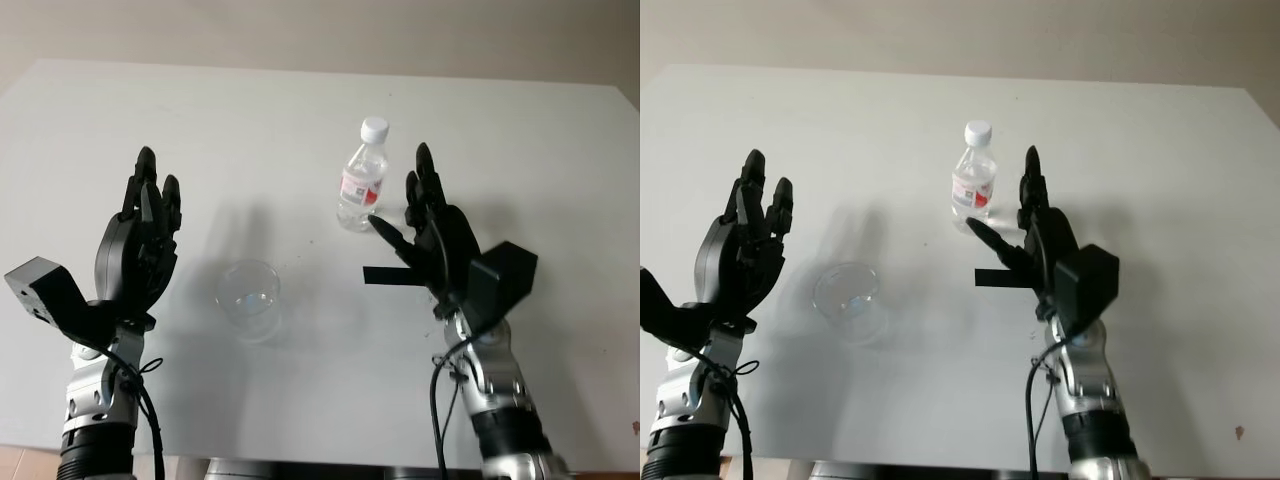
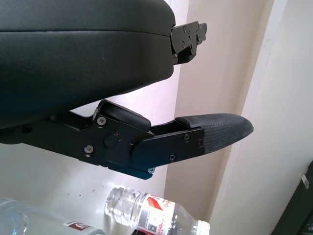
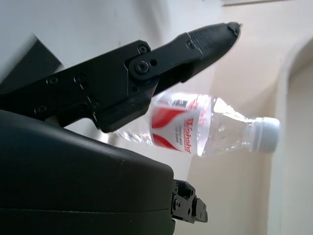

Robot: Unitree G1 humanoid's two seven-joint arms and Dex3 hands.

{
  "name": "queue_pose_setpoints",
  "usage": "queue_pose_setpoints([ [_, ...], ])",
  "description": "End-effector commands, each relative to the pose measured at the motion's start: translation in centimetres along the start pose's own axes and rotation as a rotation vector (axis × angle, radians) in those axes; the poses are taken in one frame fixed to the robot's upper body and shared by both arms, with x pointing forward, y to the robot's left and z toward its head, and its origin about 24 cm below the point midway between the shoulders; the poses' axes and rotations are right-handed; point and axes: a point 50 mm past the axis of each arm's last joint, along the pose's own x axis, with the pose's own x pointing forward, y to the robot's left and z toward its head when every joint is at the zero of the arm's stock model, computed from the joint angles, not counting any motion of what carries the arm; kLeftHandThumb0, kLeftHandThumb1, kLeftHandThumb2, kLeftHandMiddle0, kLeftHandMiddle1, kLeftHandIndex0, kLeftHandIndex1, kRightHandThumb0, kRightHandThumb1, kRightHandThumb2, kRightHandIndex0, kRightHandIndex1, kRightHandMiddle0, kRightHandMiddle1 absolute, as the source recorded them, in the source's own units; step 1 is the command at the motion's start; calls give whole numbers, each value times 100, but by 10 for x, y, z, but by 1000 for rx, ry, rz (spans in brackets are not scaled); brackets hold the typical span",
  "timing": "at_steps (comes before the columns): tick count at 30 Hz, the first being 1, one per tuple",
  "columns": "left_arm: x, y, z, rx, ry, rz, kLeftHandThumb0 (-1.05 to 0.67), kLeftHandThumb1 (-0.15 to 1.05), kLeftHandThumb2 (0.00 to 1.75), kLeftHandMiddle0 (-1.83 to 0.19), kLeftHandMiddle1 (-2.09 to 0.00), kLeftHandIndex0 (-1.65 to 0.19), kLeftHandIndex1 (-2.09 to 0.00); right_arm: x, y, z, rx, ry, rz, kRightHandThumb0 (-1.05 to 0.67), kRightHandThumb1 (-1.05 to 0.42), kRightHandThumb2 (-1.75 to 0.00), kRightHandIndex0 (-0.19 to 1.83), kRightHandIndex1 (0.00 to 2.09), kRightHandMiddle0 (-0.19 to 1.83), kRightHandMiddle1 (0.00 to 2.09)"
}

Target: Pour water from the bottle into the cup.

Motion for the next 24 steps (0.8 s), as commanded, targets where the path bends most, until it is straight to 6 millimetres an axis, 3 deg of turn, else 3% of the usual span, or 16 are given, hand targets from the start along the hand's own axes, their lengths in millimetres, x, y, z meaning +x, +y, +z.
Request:
queue_pose_setpoints([
  [1, 2, -1, 3, 2, -14, -3, -79, 105, 61, 19, -1, 19, 0, 13, -1, 7, -45, -17, 11, -94, -93, -5, -19, 0, -19, 0],
  [9, 0, 0, 5, 26, -21, 3, -80, 105, 61, 18, -3, 19, -1, 42, 4, 7, -199, 41, 39, -99, -93, -5, -19, 0, -19, 0],
  [24, -1, 2, 4, 21, -25, 9, -79, 105, 61, 19, -5, 19, -2, 51, 18, 5, -170, 64, 99, -100, -93, -5, -19, 0, -19, 0],
])
